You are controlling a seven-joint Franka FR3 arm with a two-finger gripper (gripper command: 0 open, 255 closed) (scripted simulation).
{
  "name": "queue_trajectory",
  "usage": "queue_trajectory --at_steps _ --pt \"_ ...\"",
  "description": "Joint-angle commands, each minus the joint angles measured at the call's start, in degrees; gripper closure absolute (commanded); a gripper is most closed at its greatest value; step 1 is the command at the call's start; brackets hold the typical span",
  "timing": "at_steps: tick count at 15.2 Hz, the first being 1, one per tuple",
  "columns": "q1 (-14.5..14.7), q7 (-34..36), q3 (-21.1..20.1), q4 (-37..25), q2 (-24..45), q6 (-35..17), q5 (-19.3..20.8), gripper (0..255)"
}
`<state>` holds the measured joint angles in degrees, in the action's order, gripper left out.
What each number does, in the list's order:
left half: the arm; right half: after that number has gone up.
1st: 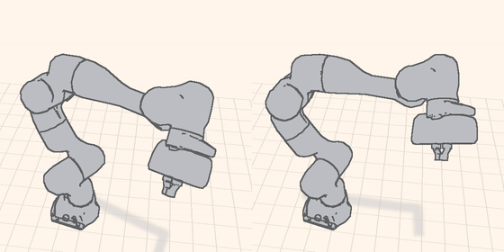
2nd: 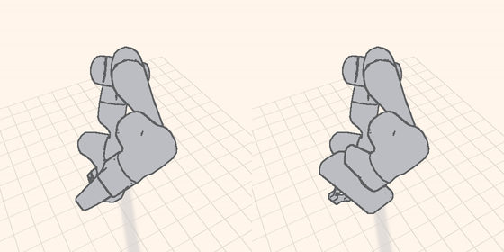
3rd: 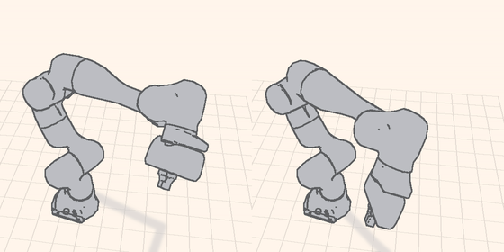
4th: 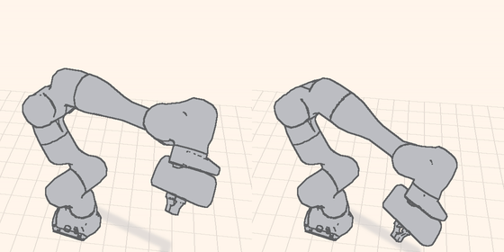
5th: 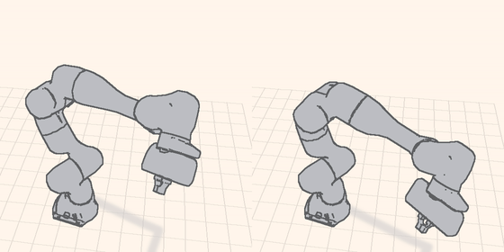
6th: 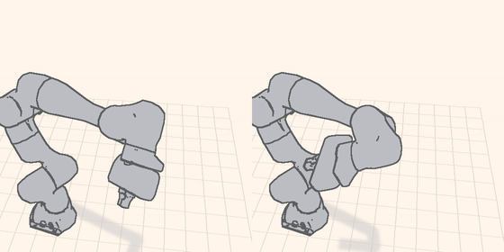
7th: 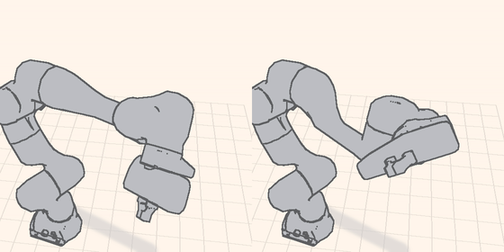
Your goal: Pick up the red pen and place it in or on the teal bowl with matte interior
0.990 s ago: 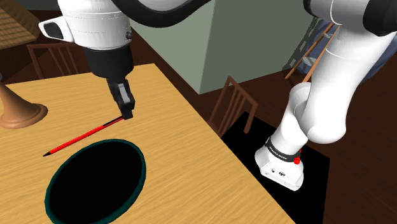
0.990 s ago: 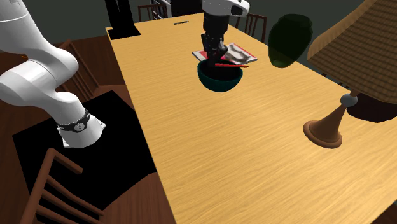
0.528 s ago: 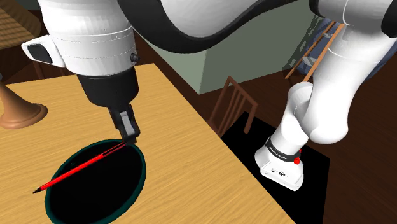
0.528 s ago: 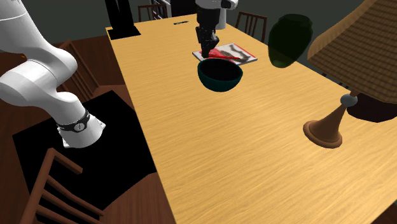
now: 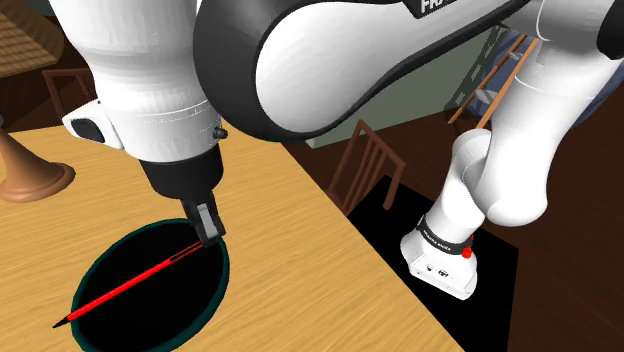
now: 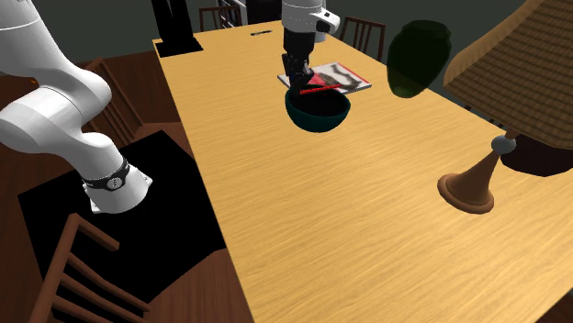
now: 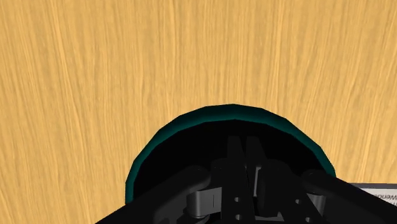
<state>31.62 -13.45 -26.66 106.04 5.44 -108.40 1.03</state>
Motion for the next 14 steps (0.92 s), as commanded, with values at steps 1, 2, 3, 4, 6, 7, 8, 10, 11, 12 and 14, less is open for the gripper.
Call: queue_trajectory --at_steps 1,2,3,4,6,7,8,10,11,12,14 --pt "0.1 0.1 0.0 1.1 0.4 -1.5 0.2 255" --pt "0.1 0.2 0.0 1.6 0.6 -2.2 0.3 255" --pt "0.1 0.3 0.0 2.2 0.8 -2.9 0.4 255" --pt "0.1 0.3 0.0 2.7 1.0 -3.7 0.5 255" --pt "0.1 0.4 0.0 3.4 1.3 -4.5 0.7 255" --pt "0.1 0.4 0.0 3.3 1.3 -4.5 0.7 255" --pt "0.1 0.4 0.0 3.3 1.3 -4.5 0.7 255" --pt "0.1 0.4 0.0 3.3 1.3 -4.5 0.7 255" --pt "0.1 0.4 0.0 3.3 1.3 -4.5 0.7 255" --pt "0.1 0.4 0.0 3.3 1.3 -4.5 0.7 255" --pt "0.1 0.4 0.0 3.3 1.3 -4.5 0.7 0"
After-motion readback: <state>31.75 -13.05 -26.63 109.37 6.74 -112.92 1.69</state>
